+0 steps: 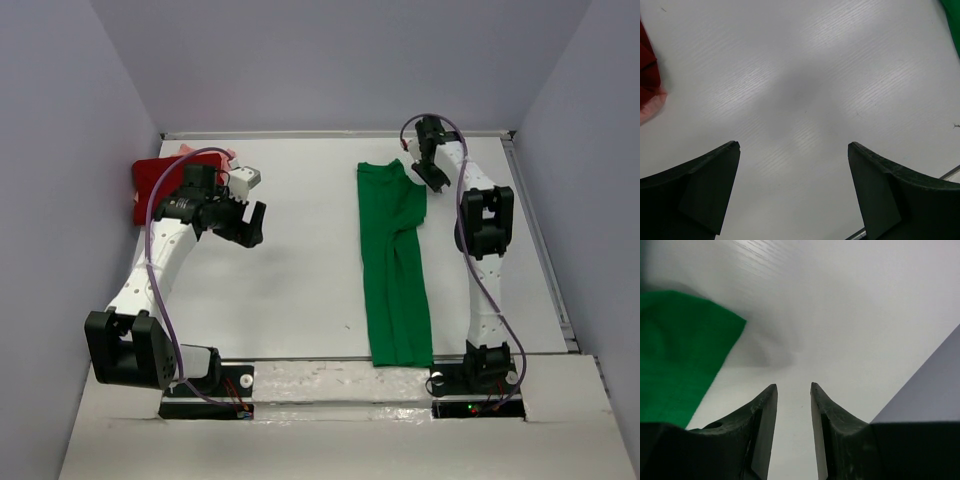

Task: Fold and stack the t-shirts
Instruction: Rotate the tshirt 90 degrees

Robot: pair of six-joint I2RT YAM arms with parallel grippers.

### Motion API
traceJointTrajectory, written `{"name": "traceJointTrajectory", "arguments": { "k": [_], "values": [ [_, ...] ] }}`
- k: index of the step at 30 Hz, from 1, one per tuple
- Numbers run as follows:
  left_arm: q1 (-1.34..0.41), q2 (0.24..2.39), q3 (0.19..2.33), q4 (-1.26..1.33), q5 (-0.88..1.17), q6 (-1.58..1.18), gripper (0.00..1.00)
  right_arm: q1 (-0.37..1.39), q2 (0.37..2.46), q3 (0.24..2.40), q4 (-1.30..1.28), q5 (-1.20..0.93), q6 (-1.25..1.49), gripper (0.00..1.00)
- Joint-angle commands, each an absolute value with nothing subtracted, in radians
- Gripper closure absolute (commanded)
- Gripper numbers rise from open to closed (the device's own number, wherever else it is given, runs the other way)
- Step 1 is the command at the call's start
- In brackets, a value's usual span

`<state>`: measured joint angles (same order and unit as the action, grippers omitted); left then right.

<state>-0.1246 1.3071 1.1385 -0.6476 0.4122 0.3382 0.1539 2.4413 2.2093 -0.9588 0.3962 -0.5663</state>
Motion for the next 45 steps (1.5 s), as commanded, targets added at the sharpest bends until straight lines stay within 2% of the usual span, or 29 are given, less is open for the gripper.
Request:
{"name": "traceJointTrajectory", "arguments": {
  "k": [1,13,45],
  "values": [
    [-0.118,1.279,1.138,-0.64,0.434,0.342,0.01,0.121,2.35,2.197,-0.98,0.247,-0.486,0.62],
    [-0.118,1.321,1.161,-0.64,0.443,0.342,0.01,0.092,2.255,2.146,-1.055,-0.095,-0.413,0.63],
    [-0.118,1.324,1.154,-0.635,0.431,0.345,0.01,0.052,2.441,2.241,-1.129,-0.219,-0.399,0.64]
  ]
}}
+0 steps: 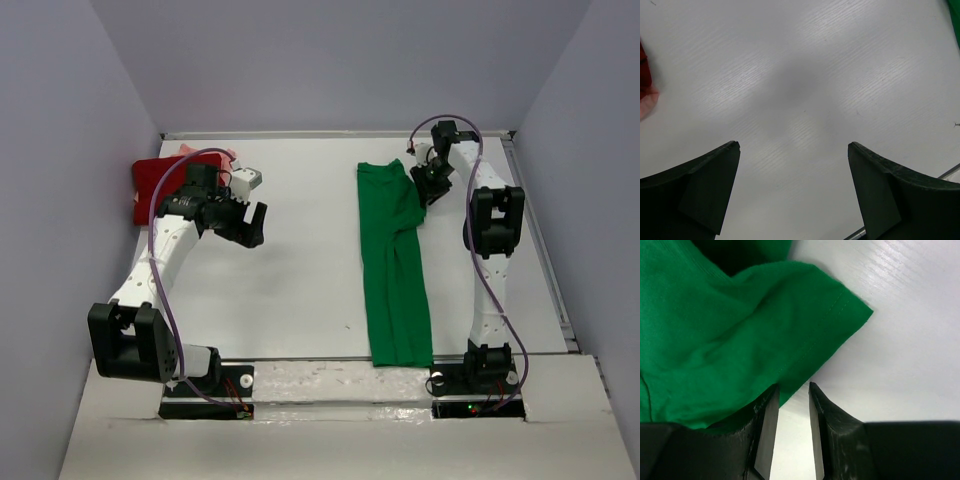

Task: Fold and stack the t-shirts
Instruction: Rotate the tshirt 90 degrees

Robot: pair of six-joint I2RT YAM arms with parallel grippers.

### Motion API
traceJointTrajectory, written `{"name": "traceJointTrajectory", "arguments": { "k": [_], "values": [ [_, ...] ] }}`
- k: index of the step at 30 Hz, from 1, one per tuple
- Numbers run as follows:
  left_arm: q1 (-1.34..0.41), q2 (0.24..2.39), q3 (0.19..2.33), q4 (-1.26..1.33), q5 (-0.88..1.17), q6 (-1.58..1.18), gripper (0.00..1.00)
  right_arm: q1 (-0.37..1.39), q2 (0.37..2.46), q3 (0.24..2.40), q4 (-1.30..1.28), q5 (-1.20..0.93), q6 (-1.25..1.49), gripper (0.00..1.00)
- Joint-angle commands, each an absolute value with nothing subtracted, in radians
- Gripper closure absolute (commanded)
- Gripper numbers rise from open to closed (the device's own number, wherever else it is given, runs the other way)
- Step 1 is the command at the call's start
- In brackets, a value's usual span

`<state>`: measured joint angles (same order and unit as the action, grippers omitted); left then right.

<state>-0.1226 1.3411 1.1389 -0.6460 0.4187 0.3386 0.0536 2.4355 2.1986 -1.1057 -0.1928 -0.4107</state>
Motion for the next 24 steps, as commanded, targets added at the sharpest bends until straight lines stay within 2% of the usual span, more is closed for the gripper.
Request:
{"name": "traceJointTrajectory", "arguments": {
  "k": [1,11,12,15,16,17,24],
  "values": [
    [-0.118,1.324,1.154,-0.634,0.431,0.345,0.01,0.052,2.442,2.24,-1.127,-0.219,-0.4,0.64],
    [-0.118,1.315,1.149,-0.635,0.431,0.345,0.01,0.052,2.462,2.24,-1.135,-0.235,-0.396,0.64],
    [-0.118,1.313,1.149,-0.635,0.43,0.344,0.01,0.052,2.464,2.235,-1.137,-0.236,-0.396,0.72],
    [-0.118,1.312,1.147,-0.635,0.43,0.345,0.01,0.052,2.461,2.217,-1.135,-0.229,-0.4,0.85],
    [-0.118,1.31,1.147,-0.634,0.43,0.345,0.01,0.052,2.459,2.209,-1.134,-0.229,-0.403,0.97],
    [-0.118,1.312,1.149,-0.635,0.431,0.345,0.01,0.052,2.454,2.198,-1.131,-0.224,-0.405,1.0],
    [-0.118,1.309,1.152,-0.637,0.433,0.345,0.01,0.052,2.439,2.223,-1.143,-0.201,-0.41,1.0]
  ]
}}
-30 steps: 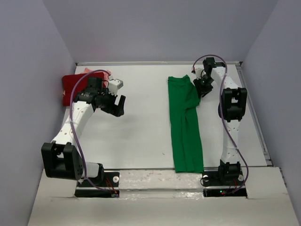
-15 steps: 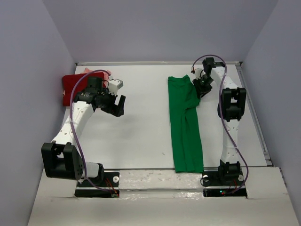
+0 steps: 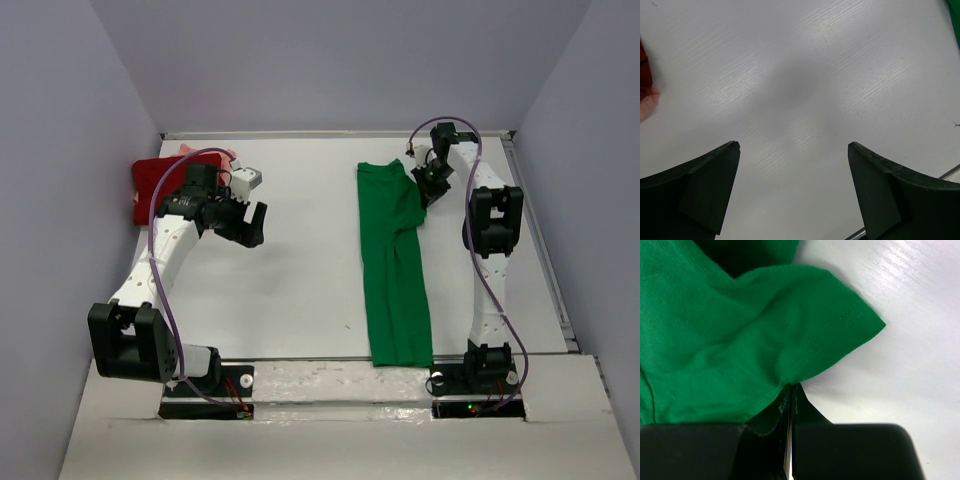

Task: Fold and stack the t-shirts
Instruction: Rotate the tshirt 90 degrees

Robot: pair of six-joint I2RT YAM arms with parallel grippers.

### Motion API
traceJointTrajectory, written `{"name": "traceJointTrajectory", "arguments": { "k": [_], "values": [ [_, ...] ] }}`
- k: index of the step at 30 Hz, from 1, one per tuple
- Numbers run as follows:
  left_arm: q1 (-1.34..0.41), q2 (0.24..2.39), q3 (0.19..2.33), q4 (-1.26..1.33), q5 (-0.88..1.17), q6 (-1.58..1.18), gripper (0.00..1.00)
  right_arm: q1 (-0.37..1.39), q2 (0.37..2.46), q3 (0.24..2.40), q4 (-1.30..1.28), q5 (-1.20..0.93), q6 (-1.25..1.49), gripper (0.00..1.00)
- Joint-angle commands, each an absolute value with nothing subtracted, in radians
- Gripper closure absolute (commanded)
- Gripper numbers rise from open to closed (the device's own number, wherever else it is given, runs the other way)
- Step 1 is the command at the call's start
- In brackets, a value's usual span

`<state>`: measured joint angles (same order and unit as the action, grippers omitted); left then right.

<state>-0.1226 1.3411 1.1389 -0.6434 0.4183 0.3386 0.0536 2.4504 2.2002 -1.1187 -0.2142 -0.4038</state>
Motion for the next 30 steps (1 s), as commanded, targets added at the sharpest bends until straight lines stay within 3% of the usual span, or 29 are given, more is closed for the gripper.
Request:
{"name": "traceJointTrajectory", "arguments": {
  "k": [1,13,30],
  "values": [
    [-0.118,1.305,1.152,-0.637,0.433,0.345,0.01,0.052,2.441,2.25,-1.156,-0.201,-0.411,1.0],
    [-0.118,1.299,1.152,-0.638,0.434,0.342,0.01,0.052,2.411,2.373,-1.227,-0.216,-0.417,1.0],
    [-0.118,1.304,1.16,-0.643,0.436,0.344,0.01,0.091,2.402,2.336,-1.236,-0.282,-0.419,1.0]
  ]
}}
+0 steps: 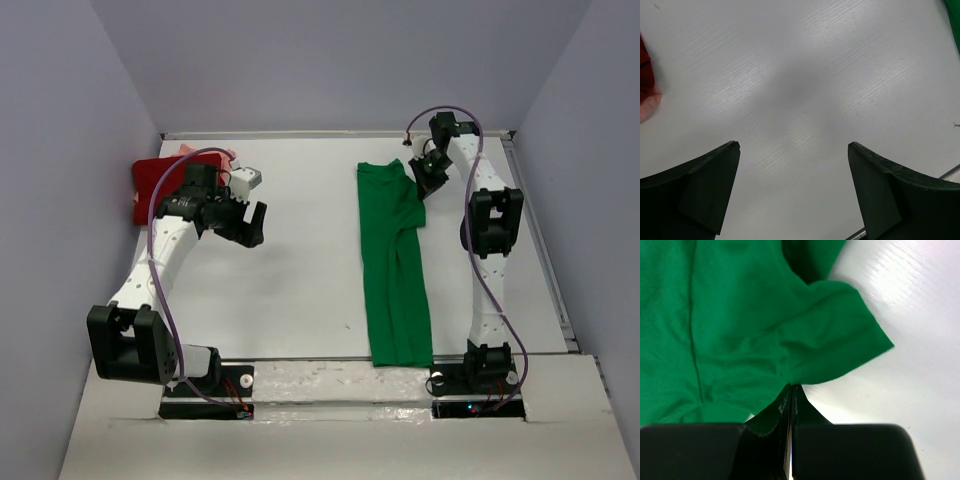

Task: Fold and stack the t-shirts
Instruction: Rotate the tshirt 90 degrees

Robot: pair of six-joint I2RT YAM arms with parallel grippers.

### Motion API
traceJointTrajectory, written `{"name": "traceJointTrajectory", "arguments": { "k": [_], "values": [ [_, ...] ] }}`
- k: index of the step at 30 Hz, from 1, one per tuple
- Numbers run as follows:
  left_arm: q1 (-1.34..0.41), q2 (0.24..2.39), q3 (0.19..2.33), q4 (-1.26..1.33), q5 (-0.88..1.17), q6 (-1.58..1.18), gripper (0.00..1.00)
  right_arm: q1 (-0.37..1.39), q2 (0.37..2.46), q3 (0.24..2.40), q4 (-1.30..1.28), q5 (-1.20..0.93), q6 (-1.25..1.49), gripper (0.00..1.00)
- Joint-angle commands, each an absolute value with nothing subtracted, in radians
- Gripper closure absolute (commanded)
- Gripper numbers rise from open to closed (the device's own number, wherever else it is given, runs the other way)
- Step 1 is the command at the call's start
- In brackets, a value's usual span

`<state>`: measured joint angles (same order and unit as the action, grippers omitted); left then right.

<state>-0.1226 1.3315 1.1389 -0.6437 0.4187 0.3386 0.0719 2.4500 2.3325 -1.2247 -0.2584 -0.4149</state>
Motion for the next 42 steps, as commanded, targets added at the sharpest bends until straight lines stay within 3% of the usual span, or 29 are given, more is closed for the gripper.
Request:
{"name": "traceJointTrajectory", "arguments": {
  "k": [1,25,42],
  "values": [
    [-0.118,1.304,1.16,-0.644,0.436,0.344,0.01,0.091,2.407,2.335,-1.235,-0.281,-0.417,1.0],
    [-0.118,1.279,1.147,-0.644,0.426,0.344,0.01,0.213,2.479,2.493,-1.27,-0.206,-0.425,1.0],
    [-0.115,1.266,1.134,-0.64,0.42,0.344,0.01,0.311,2.543,2.467,-1.258,-0.14,-0.442,1.0]
  ]
}}
